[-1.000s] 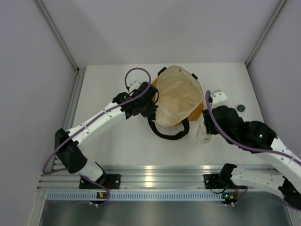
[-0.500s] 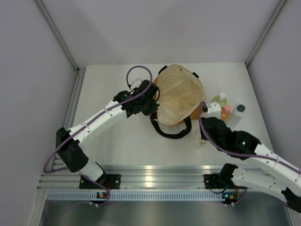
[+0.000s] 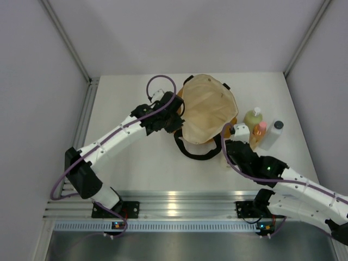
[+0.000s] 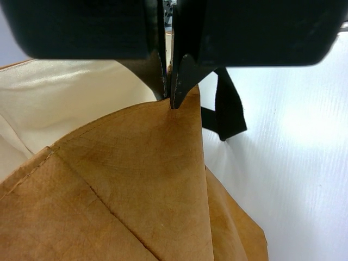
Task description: Take the personal care products out of the canvas bag
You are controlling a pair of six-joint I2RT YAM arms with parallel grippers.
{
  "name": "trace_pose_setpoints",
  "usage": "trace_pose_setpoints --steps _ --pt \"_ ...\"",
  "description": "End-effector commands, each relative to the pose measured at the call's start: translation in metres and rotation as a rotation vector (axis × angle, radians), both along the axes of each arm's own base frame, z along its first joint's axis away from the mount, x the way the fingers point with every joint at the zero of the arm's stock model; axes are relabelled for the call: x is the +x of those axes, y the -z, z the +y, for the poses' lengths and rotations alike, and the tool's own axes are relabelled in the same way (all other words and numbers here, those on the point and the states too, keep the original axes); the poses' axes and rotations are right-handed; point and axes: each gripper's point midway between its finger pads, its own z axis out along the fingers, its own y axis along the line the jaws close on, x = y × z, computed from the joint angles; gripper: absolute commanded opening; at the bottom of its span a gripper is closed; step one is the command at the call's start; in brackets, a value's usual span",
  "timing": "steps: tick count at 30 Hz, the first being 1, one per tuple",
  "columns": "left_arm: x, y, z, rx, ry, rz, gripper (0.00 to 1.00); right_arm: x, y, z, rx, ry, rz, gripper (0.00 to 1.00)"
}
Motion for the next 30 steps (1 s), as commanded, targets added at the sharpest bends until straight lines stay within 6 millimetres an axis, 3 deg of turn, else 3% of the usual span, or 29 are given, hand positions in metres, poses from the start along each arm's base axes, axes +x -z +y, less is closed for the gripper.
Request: trace_pose_setpoints --steps 1,4,6,10,16,19,20,23,29,30 --pt "0.005 -0.022 -0.007 -0.045 0.016 -0.049 0.00 0.013 -0.024 0.021 0.153 0.015 -0.100 0.00" --pt "0.005 -0.023 -0.007 -0.049 0.020 -0.049 0.01 0.011 -0.022 0.023 0.155 0.005 -0.097 0.05" --pt "0.004 -0.025 -0.007 -0.052 0.020 -0.052 0.11 0.011 -0.023 0.023 0.157 0.000 -0.098 0.13" --pt "0.004 -0.026 -0.006 -0.050 0.021 -0.057 0.28 0.011 -0.026 0.024 0.158 -0.006 -0.103 0.40" --pt "0.004 -0.027 -0.006 -0.055 0.016 -0.059 0.52 0.010 -0.028 0.028 0.147 -0.025 -0.099 0.46" --pt "0.005 -0.029 -0.005 -0.054 0.013 -0.066 0.64 0.010 -0.031 0.029 0.150 -0.033 -0.102 0.56" --pt "0.005 -0.032 -0.004 -0.056 0.013 -0.073 0.68 0.010 -0.033 0.030 0.153 -0.037 -0.105 0.67" --pt "0.006 -0.037 -0.002 -0.055 0.010 -0.089 0.72 0.010 -0.036 0.029 0.150 -0.041 -0.109 0.84" --pt "0.008 -0.046 0.001 -0.054 0.009 -0.116 0.80 0.007 -0.051 0.029 0.169 -0.054 -0.119 0.85" --pt "0.008 -0.050 0.002 -0.055 0.009 -0.126 0.90 0.007 -0.054 0.028 0.169 -0.055 -0.120 0.85"
